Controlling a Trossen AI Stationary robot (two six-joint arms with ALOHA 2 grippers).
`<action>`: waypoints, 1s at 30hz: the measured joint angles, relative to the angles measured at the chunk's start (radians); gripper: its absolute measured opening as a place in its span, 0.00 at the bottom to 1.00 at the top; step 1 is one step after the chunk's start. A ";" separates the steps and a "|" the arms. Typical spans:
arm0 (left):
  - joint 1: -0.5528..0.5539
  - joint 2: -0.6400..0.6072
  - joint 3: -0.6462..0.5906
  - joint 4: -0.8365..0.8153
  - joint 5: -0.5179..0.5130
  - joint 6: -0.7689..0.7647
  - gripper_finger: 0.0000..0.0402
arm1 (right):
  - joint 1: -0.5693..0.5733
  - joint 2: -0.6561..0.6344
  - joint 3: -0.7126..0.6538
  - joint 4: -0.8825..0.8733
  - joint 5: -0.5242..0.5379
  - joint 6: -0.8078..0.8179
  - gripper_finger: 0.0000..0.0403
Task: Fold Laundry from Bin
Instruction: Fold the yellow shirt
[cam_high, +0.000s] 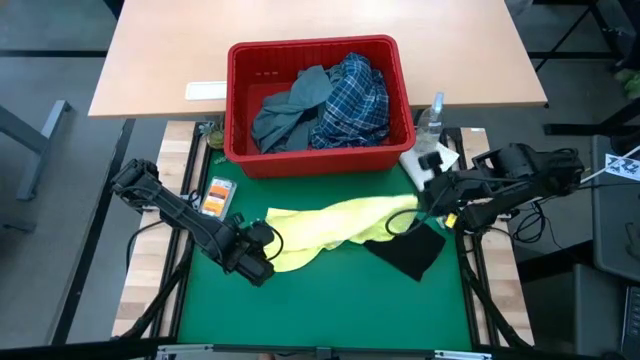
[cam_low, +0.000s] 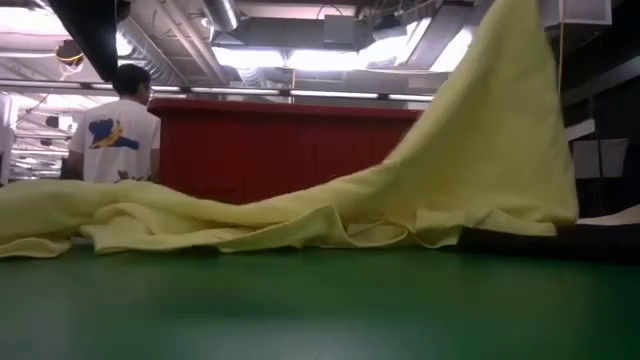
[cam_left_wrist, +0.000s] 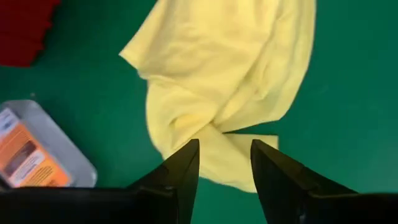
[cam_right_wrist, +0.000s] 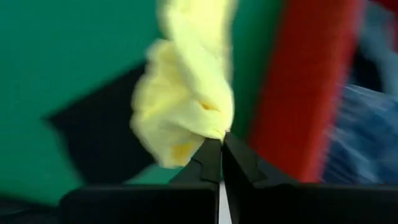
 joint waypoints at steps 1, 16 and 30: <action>0.000 0.000 0.000 0.010 -0.002 0.000 0.35 | 0.000 0.000 -0.003 -0.002 -0.050 0.000 0.01; 0.111 0.000 -0.159 0.260 -0.099 -0.028 0.35 | 0.000 0.000 -0.075 0.000 -0.155 -0.001 0.01; 0.381 -0.001 -0.370 0.502 0.098 -0.020 0.35 | 0.000 0.000 -0.076 -0.001 -0.154 -0.054 0.01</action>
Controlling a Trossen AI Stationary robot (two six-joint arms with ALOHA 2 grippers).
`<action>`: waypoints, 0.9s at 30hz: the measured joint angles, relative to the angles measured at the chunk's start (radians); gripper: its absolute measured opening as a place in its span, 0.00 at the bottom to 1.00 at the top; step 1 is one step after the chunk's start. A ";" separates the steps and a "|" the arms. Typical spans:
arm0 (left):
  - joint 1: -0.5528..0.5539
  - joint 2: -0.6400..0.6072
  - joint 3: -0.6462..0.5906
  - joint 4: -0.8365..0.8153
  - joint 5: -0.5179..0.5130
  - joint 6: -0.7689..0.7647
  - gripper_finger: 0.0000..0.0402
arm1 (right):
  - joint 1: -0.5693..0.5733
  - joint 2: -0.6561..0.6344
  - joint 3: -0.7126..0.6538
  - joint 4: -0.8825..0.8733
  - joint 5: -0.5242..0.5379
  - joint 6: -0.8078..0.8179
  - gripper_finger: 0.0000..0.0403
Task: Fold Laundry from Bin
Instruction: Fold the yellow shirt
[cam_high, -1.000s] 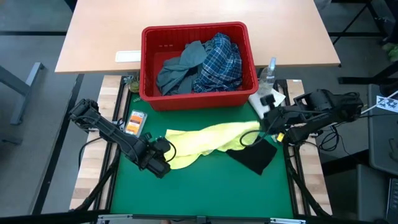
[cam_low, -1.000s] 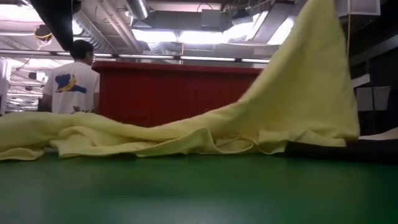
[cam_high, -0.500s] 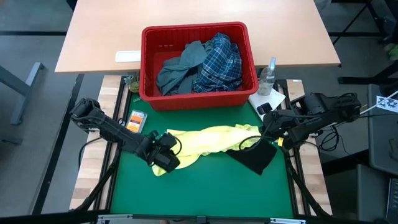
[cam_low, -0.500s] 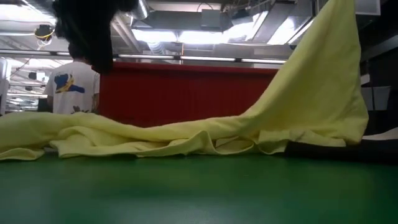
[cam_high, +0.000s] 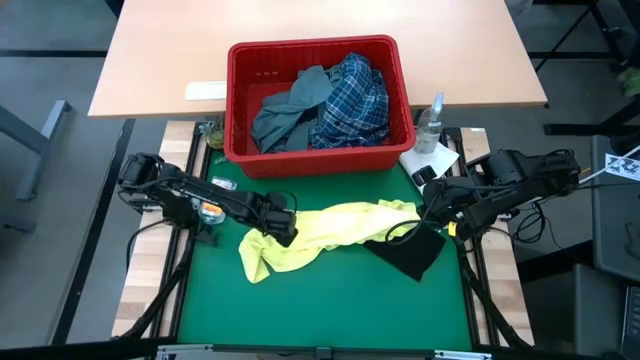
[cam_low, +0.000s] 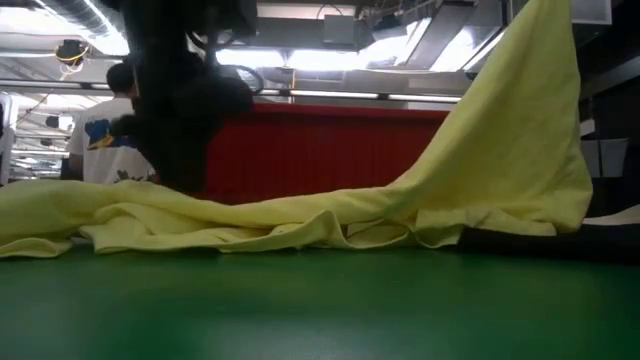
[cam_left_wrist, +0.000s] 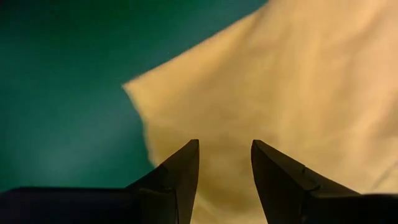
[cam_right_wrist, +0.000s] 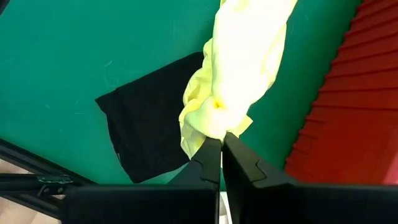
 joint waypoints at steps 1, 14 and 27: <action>0.006 0.000 -0.015 0.028 0.018 0.000 0.35 | 0.000 0.000 0.000 0.000 0.000 0.000 0.01; 0.014 0.000 -0.068 0.055 0.063 0.000 0.28 | 0.000 0.000 0.000 0.000 0.024 -0.026 0.01; 0.008 -0.010 0.129 -0.122 -0.023 0.115 0.00 | 0.000 0.000 0.000 0.000 0.130 -0.024 0.01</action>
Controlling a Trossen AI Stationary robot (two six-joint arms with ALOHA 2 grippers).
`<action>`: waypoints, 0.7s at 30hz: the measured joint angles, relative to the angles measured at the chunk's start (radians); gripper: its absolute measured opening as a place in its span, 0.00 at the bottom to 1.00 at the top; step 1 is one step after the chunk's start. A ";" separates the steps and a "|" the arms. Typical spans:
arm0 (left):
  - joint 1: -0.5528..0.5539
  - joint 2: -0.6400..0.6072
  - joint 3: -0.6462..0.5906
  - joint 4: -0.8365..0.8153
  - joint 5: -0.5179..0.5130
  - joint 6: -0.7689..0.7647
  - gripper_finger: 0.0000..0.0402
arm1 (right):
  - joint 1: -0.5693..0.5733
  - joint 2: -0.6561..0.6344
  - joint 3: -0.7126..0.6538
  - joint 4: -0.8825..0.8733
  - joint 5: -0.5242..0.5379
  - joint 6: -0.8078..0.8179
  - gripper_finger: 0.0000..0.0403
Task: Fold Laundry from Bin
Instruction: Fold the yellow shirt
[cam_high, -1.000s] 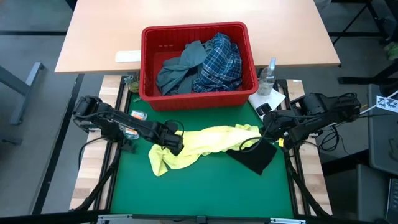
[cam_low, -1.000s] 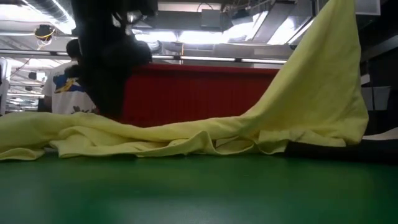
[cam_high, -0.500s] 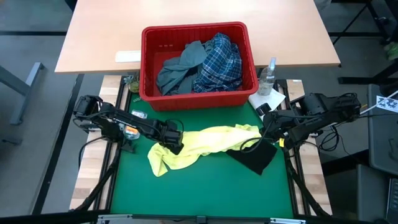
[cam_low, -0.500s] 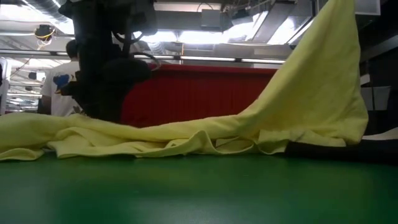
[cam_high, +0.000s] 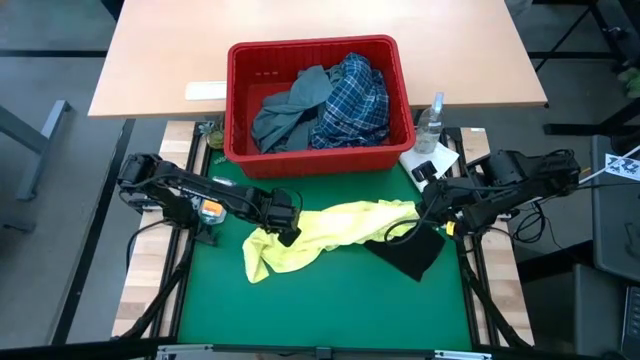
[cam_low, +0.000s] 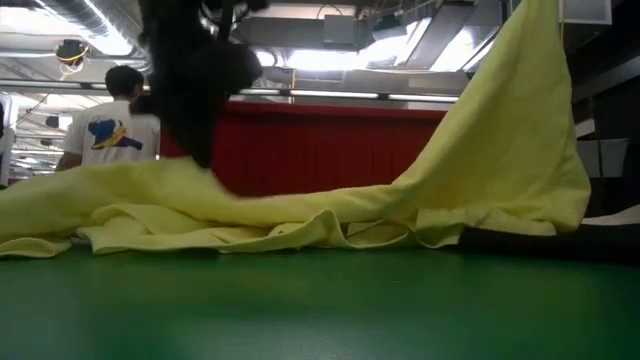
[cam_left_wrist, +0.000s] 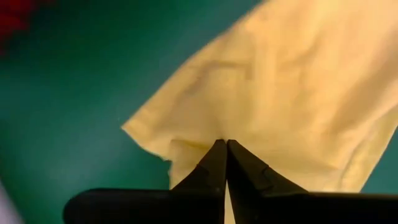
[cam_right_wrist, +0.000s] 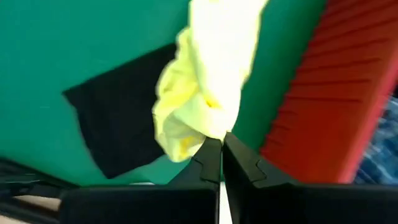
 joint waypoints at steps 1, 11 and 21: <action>-0.003 -0.002 0.035 -0.048 -0.026 0.012 0.00 | 0.000 -0.002 0.000 0.001 0.024 0.000 0.01; -0.078 -0.003 0.473 -0.545 -0.296 0.003 0.00 | -0.001 -0.005 0.132 -0.001 0.242 0.001 0.01; -0.161 -0.058 0.729 -0.666 -0.583 -0.063 0.00 | -0.001 -0.012 0.373 0.001 0.466 0.002 0.01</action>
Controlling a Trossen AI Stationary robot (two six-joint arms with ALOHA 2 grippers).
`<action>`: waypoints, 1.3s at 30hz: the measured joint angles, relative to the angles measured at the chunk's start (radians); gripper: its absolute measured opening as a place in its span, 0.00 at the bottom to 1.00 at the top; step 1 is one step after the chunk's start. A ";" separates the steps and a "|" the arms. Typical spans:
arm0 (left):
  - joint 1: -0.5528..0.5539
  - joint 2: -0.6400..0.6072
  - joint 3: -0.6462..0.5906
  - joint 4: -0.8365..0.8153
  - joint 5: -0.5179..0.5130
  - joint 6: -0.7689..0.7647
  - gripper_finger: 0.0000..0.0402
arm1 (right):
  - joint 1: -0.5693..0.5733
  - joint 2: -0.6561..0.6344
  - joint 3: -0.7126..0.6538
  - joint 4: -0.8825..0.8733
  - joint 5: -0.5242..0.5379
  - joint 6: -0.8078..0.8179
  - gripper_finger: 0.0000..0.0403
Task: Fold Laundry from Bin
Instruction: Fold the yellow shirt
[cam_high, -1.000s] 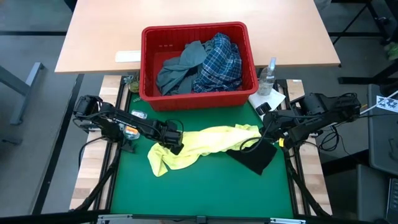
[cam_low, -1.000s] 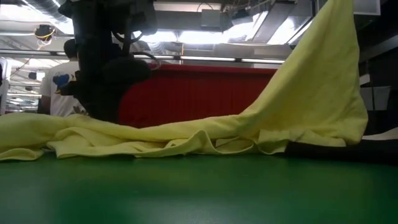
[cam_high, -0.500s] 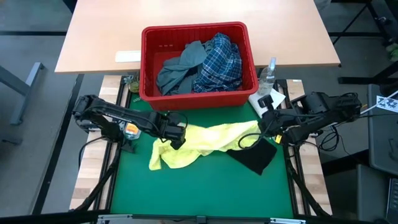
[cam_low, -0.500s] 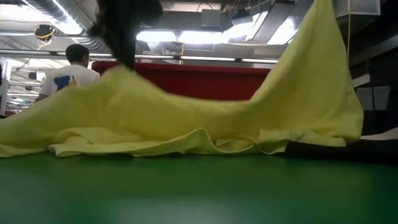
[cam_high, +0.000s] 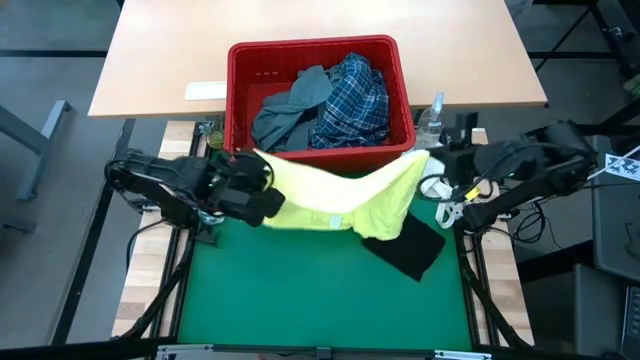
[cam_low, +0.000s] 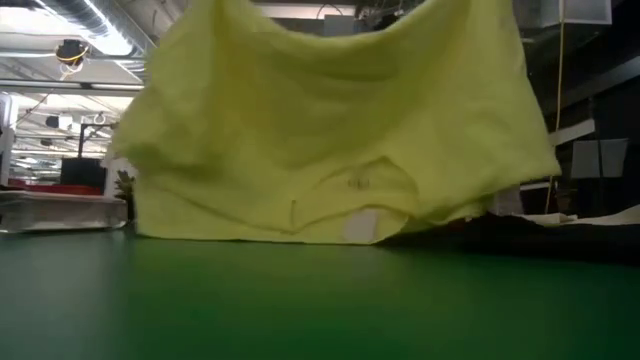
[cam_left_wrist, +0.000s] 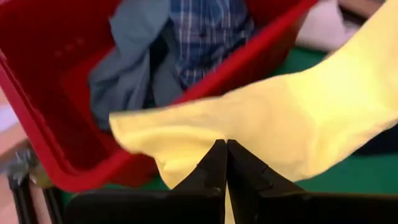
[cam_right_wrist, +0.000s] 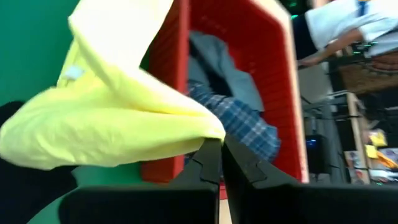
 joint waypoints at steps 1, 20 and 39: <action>-0.009 -0.007 0.005 -0.002 -0.021 0.000 0.00 | 0.000 -0.006 0.009 0.000 0.010 0.000 0.01; -0.042 -0.175 0.009 0.000 -0.098 0.143 0.00 | 0.000 -0.266 0.013 -0.001 -0.066 0.007 0.01; -0.050 -0.185 0.009 0.003 -0.086 0.185 0.00 | 0.000 -0.454 0.013 -0.001 -0.165 0.095 0.01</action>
